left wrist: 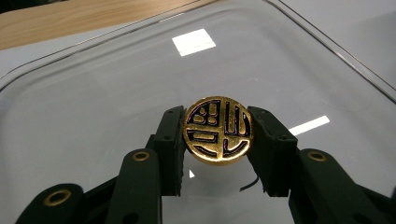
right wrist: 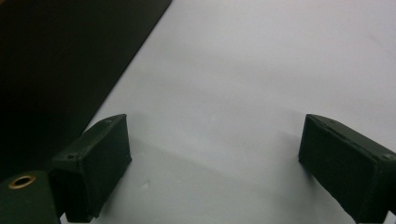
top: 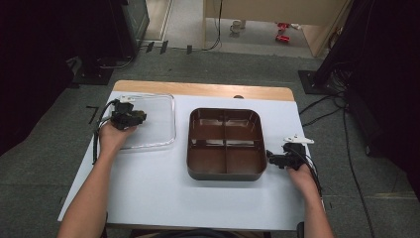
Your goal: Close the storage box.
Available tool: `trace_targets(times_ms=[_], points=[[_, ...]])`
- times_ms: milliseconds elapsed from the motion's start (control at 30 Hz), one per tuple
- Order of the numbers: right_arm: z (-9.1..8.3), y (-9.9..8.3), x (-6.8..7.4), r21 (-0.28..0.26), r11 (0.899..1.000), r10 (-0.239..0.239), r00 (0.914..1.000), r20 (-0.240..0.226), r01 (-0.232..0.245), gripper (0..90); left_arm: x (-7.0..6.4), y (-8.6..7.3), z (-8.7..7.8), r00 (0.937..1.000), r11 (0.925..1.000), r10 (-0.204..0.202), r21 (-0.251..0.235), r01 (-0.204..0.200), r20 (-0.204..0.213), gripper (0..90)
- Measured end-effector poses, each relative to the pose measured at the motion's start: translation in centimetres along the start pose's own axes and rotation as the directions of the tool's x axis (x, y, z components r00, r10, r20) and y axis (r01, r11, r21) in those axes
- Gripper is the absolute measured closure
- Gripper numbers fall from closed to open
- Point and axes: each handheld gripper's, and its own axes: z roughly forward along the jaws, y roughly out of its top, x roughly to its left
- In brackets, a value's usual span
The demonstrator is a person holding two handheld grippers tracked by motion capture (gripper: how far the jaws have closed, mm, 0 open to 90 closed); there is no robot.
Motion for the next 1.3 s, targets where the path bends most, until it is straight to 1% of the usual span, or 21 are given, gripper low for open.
trace_targets(times_ms=[33, 100, 167, 200, 267, 300, 467, 633, 700, 733, 833, 900, 1000, 1200, 1300], points=[[0.0, 0.0, 0.0, 0.0, 1.0, 0.0, 1.0, 0.0, 0.0, 8.5, 0.0, 0.0, 0.0, 1.0, 1.0, 0.0, 0.0, 0.0, 0.0, 59.2], [0.0, 0.0, 0.0, 0.0, 1.0, 0.0, 1.0, 0.0, 0.0, 8.5, -0.1, 0.2, -0.3, 0.9997, 0.9998, -0.018, 0.011, 0.018, 0.016, 59.3], [0.0, 0.0, 0.0, 0.0, 1.0, 0.0, 1.0, 0.0, 0.0, 8.5, -0.1, 0.3, -0.4, 0.9995, 0.9997, -0.022, 0.014, 0.022, 0.02, 59.2], [0.0, 0.0, 0.0, -0.001, 1.0, -0.001, 1.0, 0.0, 0.001, 8.5, -0.1, 0.4, -0.6, 0.9989, 0.9991, -0.038, 0.022, 0.037, 0.028, 59.2], [0.0, 0.0, 0.0, -0.001, 1.0, -0.001, 1.0, 0.0, 0.001, 8.5, -0.3, 0.5, -0.9, 0.9986, 0.9989, -0.042, 0.021, 0.042, 0.031, 59.2], [0.0, 0.0, 0.0, -0.001, 1.0, -0.001, 1.0, 0.0, 0.001, 8.5, -0.3, 0.5, -0.9, 0.9986, 0.9989, -0.042, 0.021, 0.042, 0.031, 59.2], [0.0, 0.0, 0.0, -0.001, 1.0, 0.0, 1.0, 0.0, 0.0, 8.5, -1.0, 1.0, -2.0, 0.9994, 0.9997, -0.023, 0.014, 0.023, 0.027, 59.2], [0.0, 0.0, 0.0, -0.001, 1.0, -0.001, 1.0, 0.0, 0.001, 8.5, -1.9, 1.4, -2.9, 0.9994, 0.9997, -0.015, 0.021, 0.015, 0.031, 59.3], [0.0, 0.0, 0.0, 0.0, 1.0, 0.0, 1.0, 0.0, 0.0, 8.5, -2.0, 1.4, -3.0, 0.9995, 0.9997, -0.014, 0.019, 0.013, 0.03, 59.3], [0.0, 0.0, 0.0, 0.0, 1.0, 0.0, 1.0, 0.0, 0.0, 8.5, -2.3, 1.6, -3.4, 0.9996, 0.9998, -0.006, 0.018, 0.006, 0.028, 59.3], [0.0, 0.0, 0.0, 0.0, 1.0, 0.0, 1.0, 0.0, 0.0, 8.5, -2.6, 1.7, -3.8, 0.9994, 0.9999, -0.005, 0.015, 0.004, 0.034, 59.3], [0.0, 0.0, 0.0, 0.0, 1.0, 0.0, 1.0, 0.0, 0.0, 8.5, -3.0, 2.0, -4.5, 0.9988, 0.9998, -0.012, 0.014, 0.012, 0.048, 59.3], [0.0, 0.0, 0.0, 0.0, 1.0, 0.0, 1.0, 0.0, 0.0, 8.6, -3.4, 2.2, -5.0, 0.9978, 0.9997, -0.023, 0.011, 0.022, 0.062, 59.3], [0.0, 0.0, 0.0, 0.0, 1.0, 0.0, 1.0, 0.0, 0.0, 8.5, -4.6, 2.6, -6.2, 0.9975, 0.9999, -0.01, 0.003, 0.01, 0.069, 59.3], [0.0, 0.0, 0.0, 0.0, 1.0, 0.0, 1.0, 0.0, 0.0, 8.6, -5.3, 2.8, -6.8, 0.9963, 1.0, -0.004, -0.006, 0.004, 0.086, 59.3]])
